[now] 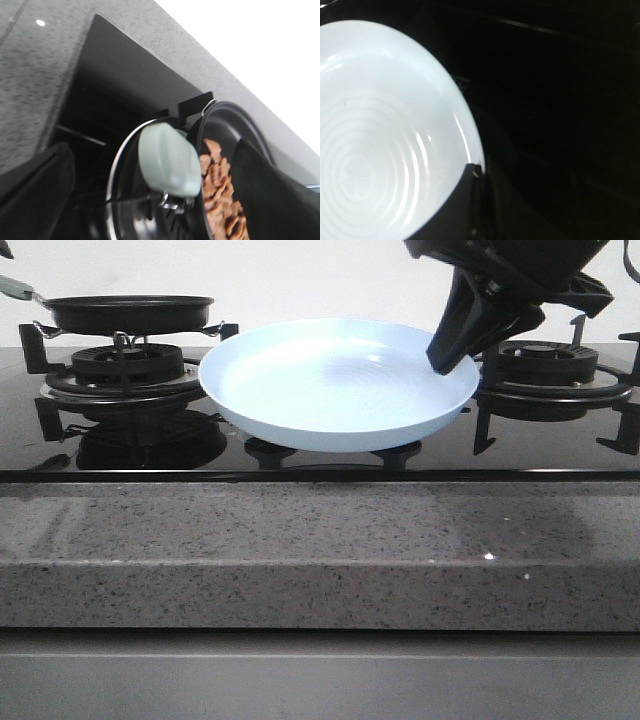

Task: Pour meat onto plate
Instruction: 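Grasp the black frying pan by its green handle with the left gripper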

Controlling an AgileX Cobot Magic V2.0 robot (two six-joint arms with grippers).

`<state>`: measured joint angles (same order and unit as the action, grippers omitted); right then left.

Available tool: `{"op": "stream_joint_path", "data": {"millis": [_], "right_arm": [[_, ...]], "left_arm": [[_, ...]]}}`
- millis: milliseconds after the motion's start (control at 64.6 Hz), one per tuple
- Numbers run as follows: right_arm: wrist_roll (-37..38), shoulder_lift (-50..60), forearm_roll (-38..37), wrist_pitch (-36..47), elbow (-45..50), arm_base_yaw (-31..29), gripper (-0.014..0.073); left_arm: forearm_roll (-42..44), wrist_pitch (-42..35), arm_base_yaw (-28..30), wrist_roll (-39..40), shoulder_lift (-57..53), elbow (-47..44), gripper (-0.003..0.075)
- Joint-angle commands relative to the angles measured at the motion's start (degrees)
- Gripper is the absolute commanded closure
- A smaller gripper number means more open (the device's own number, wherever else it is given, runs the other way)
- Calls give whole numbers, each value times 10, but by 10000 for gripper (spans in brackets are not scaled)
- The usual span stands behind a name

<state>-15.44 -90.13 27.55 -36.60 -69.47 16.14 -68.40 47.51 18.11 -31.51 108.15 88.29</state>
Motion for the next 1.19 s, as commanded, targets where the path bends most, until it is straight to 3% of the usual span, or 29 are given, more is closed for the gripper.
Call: {"op": "stream_joint_path", "data": {"millis": [0,387,650,712,976,1177], "right_arm": [[-6,19,9,23,-16,0,707],[-6,19,9,22,-16,0,707],[-6,19,9,22,-16,0,707],[-6,19,9,22,-16,0,707],[-6,19,9,22,-16,0,707],[-6,19,9,22,-16,0,707]], "left_arm": [[-85,5,1,-23,-10,23,100],[-248,58,1,-83,44,28,100],[-266,79,1,-89,52,28,114],[-266,79,1,-89,52,28,152],[-267,82,1,-89,52,28,441],[-269,87,1,-89,52,28,585]]}}
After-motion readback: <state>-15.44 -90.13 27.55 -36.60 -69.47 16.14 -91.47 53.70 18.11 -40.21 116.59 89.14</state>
